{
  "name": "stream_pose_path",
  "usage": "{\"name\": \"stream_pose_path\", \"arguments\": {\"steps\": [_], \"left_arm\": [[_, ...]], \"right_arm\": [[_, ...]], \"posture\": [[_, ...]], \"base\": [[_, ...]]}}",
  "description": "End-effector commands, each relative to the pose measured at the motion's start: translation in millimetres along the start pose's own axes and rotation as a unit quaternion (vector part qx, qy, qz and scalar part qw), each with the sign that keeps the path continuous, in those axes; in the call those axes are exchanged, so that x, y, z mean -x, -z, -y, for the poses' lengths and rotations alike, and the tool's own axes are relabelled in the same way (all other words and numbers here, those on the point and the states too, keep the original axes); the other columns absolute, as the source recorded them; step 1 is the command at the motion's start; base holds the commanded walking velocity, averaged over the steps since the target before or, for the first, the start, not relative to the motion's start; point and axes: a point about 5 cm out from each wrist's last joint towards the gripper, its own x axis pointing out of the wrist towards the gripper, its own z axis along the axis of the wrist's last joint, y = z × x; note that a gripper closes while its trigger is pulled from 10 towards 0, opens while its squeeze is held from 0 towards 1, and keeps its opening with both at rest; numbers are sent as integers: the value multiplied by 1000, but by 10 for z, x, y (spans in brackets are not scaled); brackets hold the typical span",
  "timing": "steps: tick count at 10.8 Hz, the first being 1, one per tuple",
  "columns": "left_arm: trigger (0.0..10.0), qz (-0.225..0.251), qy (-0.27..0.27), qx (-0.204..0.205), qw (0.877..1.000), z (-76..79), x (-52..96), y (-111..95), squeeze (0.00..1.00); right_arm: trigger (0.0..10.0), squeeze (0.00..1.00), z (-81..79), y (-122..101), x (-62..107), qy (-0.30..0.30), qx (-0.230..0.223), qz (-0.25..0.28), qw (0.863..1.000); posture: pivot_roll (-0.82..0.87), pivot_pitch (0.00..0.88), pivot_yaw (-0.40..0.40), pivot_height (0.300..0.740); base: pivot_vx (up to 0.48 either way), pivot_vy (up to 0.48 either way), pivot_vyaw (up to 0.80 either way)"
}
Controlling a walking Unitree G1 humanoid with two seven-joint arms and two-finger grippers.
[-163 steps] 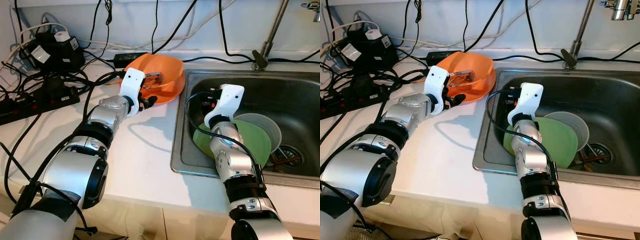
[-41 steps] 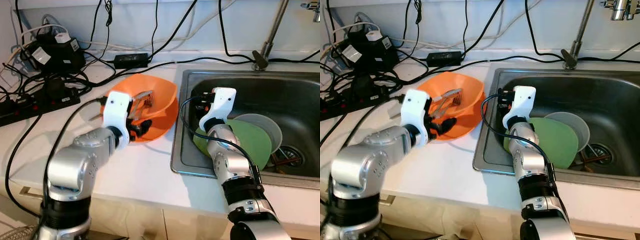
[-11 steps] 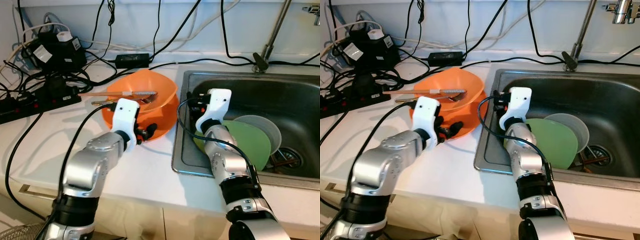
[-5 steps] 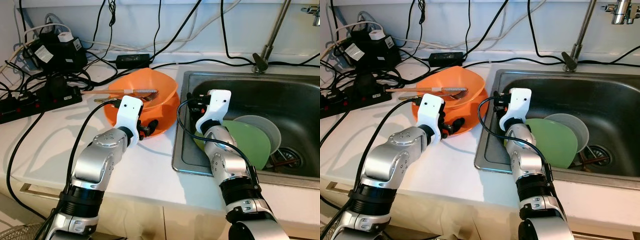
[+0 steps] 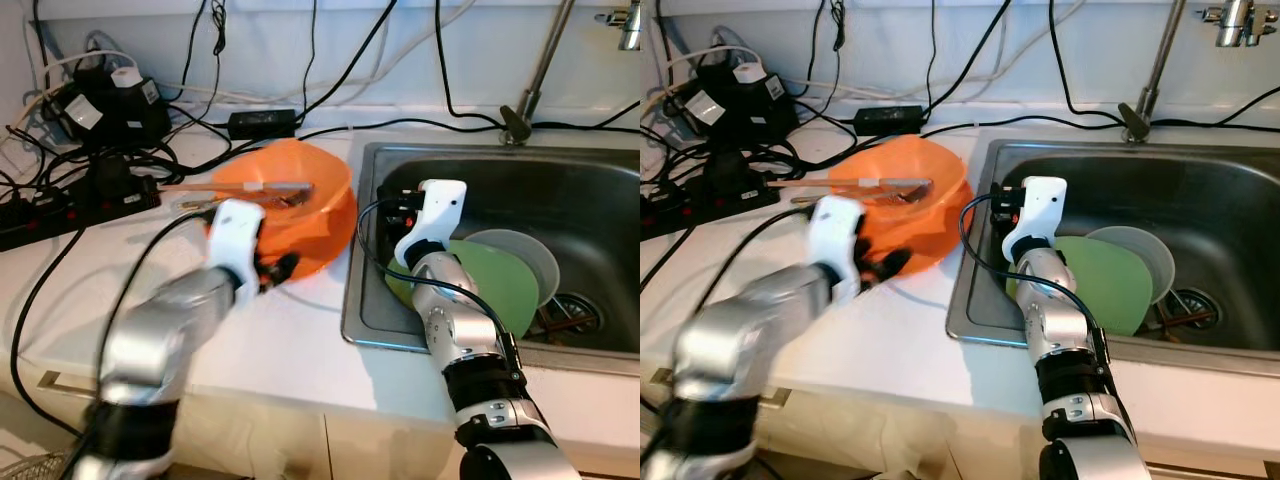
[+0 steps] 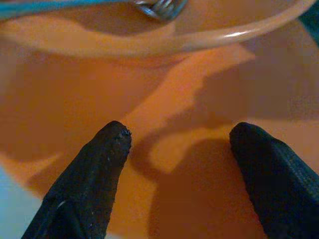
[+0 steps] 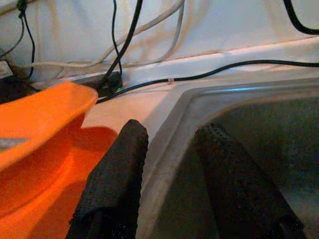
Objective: Kitchen organization
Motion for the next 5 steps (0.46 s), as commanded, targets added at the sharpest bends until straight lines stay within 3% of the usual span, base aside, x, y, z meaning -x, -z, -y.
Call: {"name": "stream_pose_path", "arguments": {"steps": [1, 5], "left_arm": [[10000, -44, -3, 15, 999, -45, 87, 125, 0], [10000, -78, 1, 7, 997, -43, 512, 153, 0]], "right_arm": [[10000, 0, -48, 5, 3, -6, -6, -1, 1000], [10000, 0, -138, 27, -23, -23, -10, -5, 1000]], "posture": [[172, 0, 104, 740], [219, 0, 114, 740]], "base": [[0, 0, 0], [0, 0, 0]]}}
